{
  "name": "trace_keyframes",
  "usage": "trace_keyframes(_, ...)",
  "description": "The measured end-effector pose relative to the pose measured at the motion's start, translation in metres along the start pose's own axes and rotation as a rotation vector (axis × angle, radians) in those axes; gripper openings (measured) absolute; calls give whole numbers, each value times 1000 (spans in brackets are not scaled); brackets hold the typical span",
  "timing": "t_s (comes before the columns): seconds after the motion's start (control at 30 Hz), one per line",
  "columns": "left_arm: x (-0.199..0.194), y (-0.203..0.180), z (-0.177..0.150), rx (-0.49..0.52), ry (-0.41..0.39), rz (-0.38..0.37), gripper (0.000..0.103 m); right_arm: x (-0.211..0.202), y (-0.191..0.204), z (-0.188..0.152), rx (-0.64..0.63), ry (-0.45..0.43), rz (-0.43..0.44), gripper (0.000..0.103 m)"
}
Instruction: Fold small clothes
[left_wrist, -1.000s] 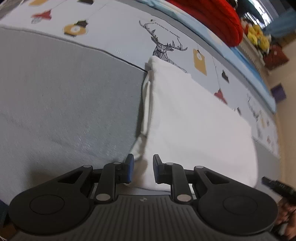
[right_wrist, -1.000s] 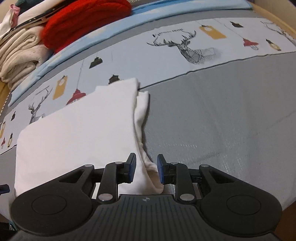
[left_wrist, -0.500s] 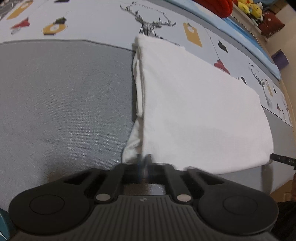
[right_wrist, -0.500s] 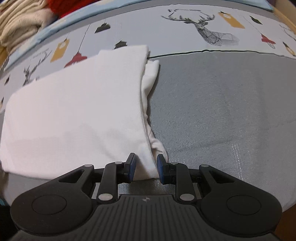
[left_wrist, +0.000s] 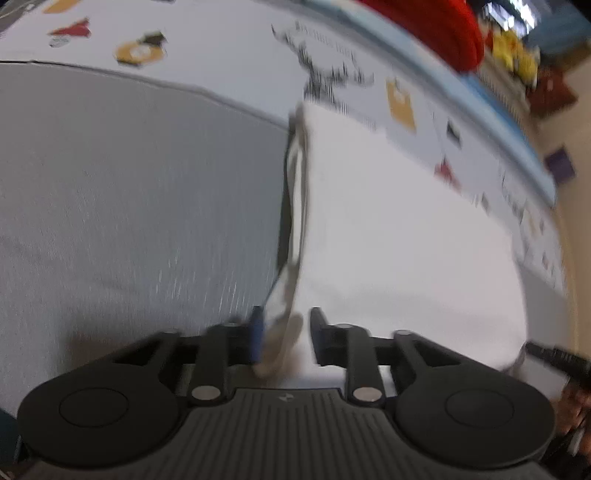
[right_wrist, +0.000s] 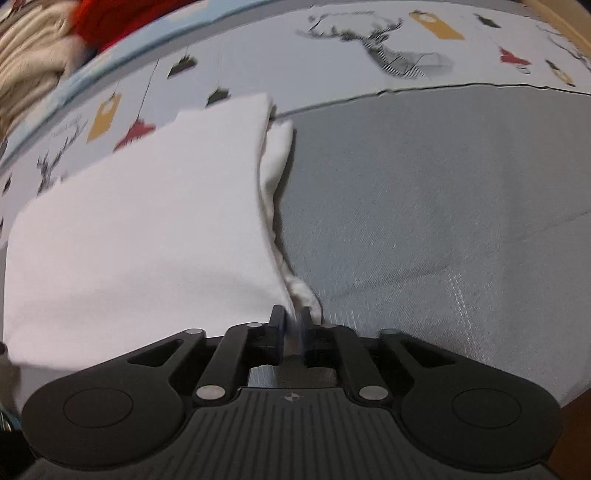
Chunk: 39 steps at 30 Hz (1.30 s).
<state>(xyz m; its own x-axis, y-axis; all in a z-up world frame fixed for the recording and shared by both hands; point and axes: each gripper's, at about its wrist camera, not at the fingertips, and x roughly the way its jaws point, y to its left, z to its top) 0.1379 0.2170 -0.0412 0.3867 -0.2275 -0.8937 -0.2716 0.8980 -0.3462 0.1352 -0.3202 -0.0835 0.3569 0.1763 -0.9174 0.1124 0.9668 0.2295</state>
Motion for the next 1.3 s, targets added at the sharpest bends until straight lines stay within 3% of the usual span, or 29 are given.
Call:
trace_keyframes(0.07,0,0,5,-18,-17,2,34,-6,-1,4,23,-56,-2,40)
trace_keyframes(0.4,17,-16,23,-69,-39,14,61,7,19,21,54,-70,14,49)
trace_keyframes(0.7,62,-19,47,-130,21,19,62,31,24,29,98,-9,-28,49)
trace_keyframes(0.8,72,-26,48,-89,27,37,60,35,22,29,82,5,-23,45)
trace_keyframes(0.87,74,-31,48,-54,12,45,47,37,20,30,81,14,-19,41)
trace_keyframes(0.93,74,-33,47,-19,9,57,18,38,18,30,93,20,0,34)
trace_keyframes(1.0,70,-30,46,0,1,43,12,37,20,30,88,18,0,27)
trace_keyframes(1.1,56,-23,46,-13,-40,5,11,37,25,29,70,11,-8,21)
trace_keyframes(1.17,45,-19,45,16,-71,17,11,36,27,28,69,8,3,20)
trace_keyframes(1.3,29,8,45,-30,-48,14,13,34,38,24,34,19,89,19)
